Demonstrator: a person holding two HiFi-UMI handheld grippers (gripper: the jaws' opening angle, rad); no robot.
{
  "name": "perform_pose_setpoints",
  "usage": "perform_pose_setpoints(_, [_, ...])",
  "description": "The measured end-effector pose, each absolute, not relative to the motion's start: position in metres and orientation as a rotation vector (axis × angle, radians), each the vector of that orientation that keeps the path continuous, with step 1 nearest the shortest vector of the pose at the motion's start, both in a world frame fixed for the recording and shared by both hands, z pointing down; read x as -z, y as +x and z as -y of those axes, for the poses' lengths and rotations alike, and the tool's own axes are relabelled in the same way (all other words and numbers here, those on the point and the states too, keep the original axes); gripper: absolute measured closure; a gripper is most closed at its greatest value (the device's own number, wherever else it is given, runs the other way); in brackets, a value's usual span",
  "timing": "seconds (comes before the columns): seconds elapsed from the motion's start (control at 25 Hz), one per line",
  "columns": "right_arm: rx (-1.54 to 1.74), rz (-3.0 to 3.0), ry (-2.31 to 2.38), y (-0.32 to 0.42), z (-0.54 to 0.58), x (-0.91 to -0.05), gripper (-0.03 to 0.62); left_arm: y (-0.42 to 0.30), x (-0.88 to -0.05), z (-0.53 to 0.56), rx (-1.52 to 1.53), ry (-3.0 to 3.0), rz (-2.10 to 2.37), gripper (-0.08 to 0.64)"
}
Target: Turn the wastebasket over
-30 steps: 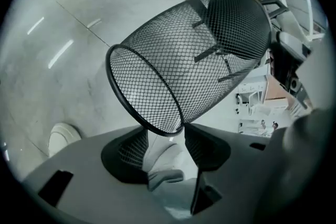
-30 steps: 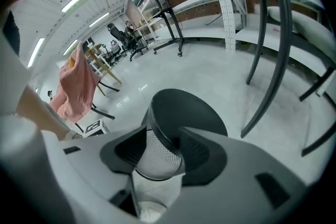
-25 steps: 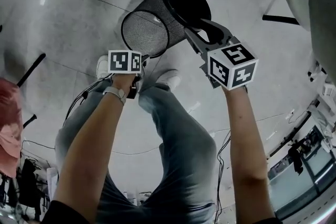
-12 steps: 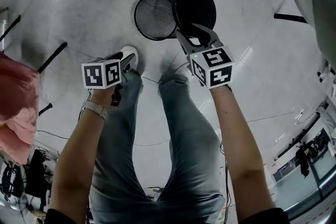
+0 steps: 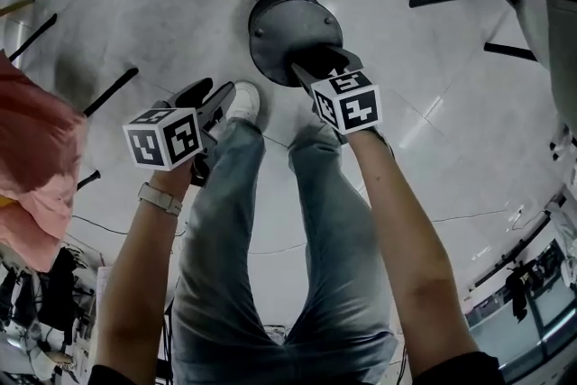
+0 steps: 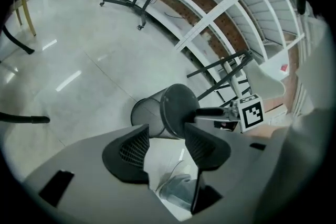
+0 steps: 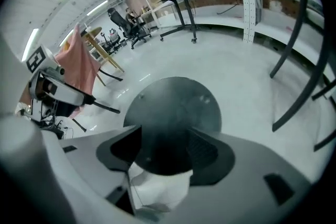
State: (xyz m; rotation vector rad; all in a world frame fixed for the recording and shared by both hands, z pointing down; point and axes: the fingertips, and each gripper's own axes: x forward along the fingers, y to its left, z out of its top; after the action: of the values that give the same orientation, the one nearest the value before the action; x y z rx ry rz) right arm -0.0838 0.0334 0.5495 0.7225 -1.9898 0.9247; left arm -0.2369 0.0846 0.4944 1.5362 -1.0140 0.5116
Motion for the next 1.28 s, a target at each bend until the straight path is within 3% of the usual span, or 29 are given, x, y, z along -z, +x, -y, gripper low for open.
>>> perform_pose_setpoints(0.24, [-0.898, 2.032, 0.745, -0.073, -0.023, -0.517, 0.331, -0.229, -0.470, -0.072, -0.452, 1.584, 1.010, 0.344])
perform_pose_setpoints(0.6, [-1.197, 2.224, 0.937, -0.072, 0.001, -0.401, 0.336, -0.201, -0.367, -0.025, -0.361, 1.784, 0.944, 0.364])
perform_pose_setpoints(0.68, [-1.250, 2.272, 0.957, -0.074, 0.003, -0.365, 0.366, -0.195, -0.341, -0.017, -0.356, 1.830, 0.938, 0.392])
perform_pose_setpoints(0.84, [-1.297, 2.359, 0.986, -0.076, 0.000, -0.287, 0.522, -0.189, -0.284, -0.009, -0.362, 1.895, 0.968, 0.519])
perform_pose_setpoints(0.92, [-1.287, 2.399, 0.991, -0.079, -0.005, -0.249, 0.572, -0.187, -0.252, -0.010, -0.339, 1.912, 0.961, 0.545])
perform_pose_setpoints(1.28, [-1.145, 2.486, 1.144, -0.078, -0.018, -0.103, 0.583, -0.169, -0.094, -0.016, -0.281, 2.104, 0.853, 0.546])
